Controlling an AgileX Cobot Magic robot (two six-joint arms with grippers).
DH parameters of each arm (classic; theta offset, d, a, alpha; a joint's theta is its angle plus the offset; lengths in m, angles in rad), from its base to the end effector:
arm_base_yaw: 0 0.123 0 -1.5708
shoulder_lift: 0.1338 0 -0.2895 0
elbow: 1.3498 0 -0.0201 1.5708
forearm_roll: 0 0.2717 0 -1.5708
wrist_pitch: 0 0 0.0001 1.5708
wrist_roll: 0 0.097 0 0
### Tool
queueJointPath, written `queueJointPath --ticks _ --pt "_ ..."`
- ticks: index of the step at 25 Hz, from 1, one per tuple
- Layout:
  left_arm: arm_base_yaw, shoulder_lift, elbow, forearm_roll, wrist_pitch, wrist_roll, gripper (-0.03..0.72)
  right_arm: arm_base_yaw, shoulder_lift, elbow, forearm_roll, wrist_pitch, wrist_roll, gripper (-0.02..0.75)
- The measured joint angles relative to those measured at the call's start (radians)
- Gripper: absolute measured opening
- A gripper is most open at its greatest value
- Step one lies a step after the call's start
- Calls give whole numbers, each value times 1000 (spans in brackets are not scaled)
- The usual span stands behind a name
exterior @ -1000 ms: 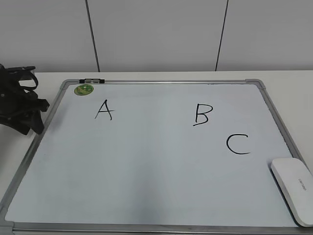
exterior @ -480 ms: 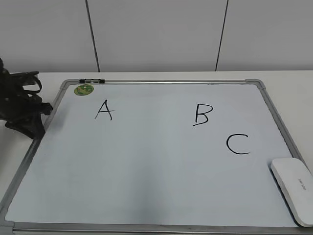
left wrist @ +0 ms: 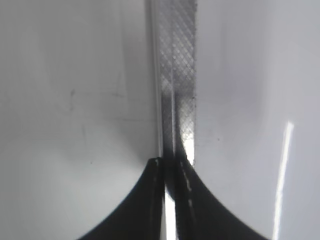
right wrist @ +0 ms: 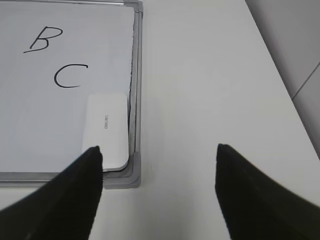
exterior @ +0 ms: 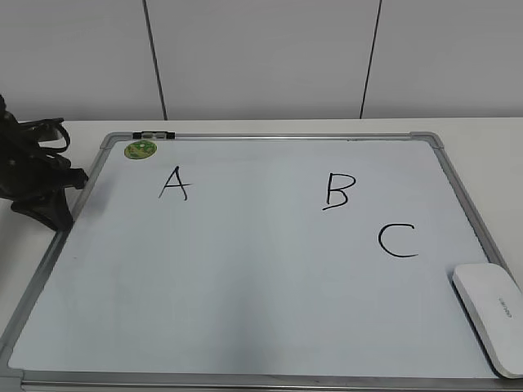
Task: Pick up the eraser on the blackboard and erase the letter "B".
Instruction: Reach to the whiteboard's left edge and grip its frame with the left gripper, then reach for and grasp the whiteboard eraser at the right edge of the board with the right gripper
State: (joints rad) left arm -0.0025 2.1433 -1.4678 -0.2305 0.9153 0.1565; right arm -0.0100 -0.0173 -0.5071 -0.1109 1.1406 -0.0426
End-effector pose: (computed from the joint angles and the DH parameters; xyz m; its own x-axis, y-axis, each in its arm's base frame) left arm 0.4326 -0.0187 0.1141 -0.9964 0.0167 -0.0827 0.0313 0.9833 -0.1794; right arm 0.0067 -0.0098 0.2805 -0.5093 -0.0834 -0.8566 0.0518 0.9905 -0.1272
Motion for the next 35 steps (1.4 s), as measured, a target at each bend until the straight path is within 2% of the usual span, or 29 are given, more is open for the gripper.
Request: queueJointPath --ticks 5,15,20,28,35 --pt "0 0 -2 0 4 -2 11 0 50 -39 3 0 0 543" --pt "0 6 -12 2 18 -2 11 0 462 -163 9 -46 0 543" --pt "0 8 -14 2 23 -2 11 0 593 -173 8 -103 2 543" --pt "0 8 -15 2 25 -2 11 2 824 -177 51 -72 -11 543" --pt "0 8 -15 0 26 -2 11 79 963 -221 74 -70 -6 543"
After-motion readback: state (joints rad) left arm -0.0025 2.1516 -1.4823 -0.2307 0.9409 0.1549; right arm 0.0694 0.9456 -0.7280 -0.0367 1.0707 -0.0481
